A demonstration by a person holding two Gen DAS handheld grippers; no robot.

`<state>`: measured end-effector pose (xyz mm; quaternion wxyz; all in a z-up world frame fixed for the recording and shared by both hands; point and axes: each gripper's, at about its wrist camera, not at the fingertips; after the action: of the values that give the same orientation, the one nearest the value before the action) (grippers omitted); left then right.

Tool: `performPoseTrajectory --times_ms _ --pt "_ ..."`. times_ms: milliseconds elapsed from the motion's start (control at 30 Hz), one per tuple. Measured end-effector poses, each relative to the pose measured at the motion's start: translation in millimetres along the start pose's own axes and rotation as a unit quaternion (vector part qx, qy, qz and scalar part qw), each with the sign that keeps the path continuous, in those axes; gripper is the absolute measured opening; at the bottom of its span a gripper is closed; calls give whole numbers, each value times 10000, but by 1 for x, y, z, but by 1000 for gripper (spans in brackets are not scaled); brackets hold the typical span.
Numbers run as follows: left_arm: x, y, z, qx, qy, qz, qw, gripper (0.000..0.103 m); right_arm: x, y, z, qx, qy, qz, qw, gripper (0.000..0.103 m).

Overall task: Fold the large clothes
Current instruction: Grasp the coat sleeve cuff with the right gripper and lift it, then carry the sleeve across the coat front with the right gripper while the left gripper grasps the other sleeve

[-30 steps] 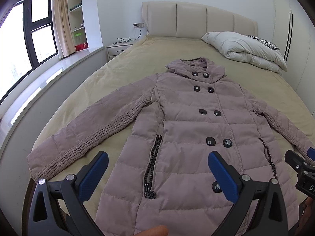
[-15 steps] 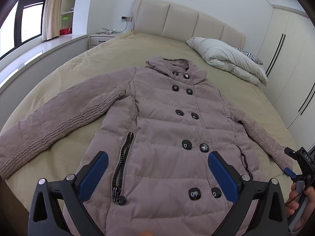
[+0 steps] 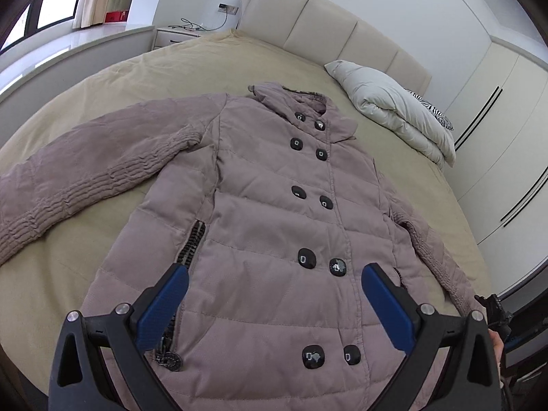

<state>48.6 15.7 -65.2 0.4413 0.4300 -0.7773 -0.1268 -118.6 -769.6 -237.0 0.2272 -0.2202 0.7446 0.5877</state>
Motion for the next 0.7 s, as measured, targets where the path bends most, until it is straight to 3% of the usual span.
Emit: performPoseTrajectory --times_ms 67,233,267,367,433,467,533,700 --pt "-2 -5 0 -62 133 201 9997 102 -6 -11 -18 169 70 91 9998 76" --pt "-1 -18 1 -218 178 378 9989 99 -40 -31 -45 486 583 600 9953 35" --pt "-1 -20 1 -227 179 429 9987 98 -49 -33 -50 549 770 646 9934 32" --pt "1 -25 -4 -257 216 642 9974 98 -93 -21 -50 959 1518 813 9804 22" --pt "4 -29 -8 -264 276 824 9959 98 -132 -7 -39 1295 2176 837 9638 18" --pt "5 -32 -12 -285 327 966 9944 98 -152 0 -27 1484 2608 844 9502 18" --pt "6 -37 -18 -304 425 1219 9912 99 -197 16 12 1912 3644 886 9071 17" --pt "4 -53 -33 -421 847 1979 9757 99 -281 26 138 2931 6025 842 7376 15"
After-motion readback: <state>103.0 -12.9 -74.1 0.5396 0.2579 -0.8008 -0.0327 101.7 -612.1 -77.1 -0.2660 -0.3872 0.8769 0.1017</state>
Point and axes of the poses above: each gripper's, at about its wrist camera, not at the fingertips, and y roughly against the way its jaws point, x to its right, z to its underside, and after that the axes turned 15 degrees about z, right-handed
